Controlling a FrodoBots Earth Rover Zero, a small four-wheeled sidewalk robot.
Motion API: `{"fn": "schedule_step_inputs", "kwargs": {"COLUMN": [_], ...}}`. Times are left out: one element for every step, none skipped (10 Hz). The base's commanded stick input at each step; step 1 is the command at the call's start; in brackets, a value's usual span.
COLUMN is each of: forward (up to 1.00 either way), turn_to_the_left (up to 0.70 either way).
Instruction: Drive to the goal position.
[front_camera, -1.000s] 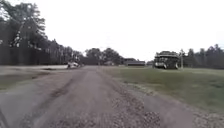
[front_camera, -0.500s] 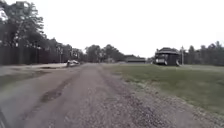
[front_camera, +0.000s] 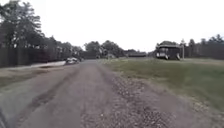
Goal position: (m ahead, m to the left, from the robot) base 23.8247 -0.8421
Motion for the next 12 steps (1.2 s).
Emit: {"fn": "schedule_step_inputs", "kwargs": {"forward": [0.70, 0.70, 0.70, 0.70, 0.70, 0.70, 0.70, 0.70, 0.70, 0.70, 0.70, 0.70], "turn_to_the_left": [0.00, 0.00, 0.00, 0.00, 0.00, 0.00, 0.00, 0.00, 0.00, 0.00, 0.00, 0.00]}}
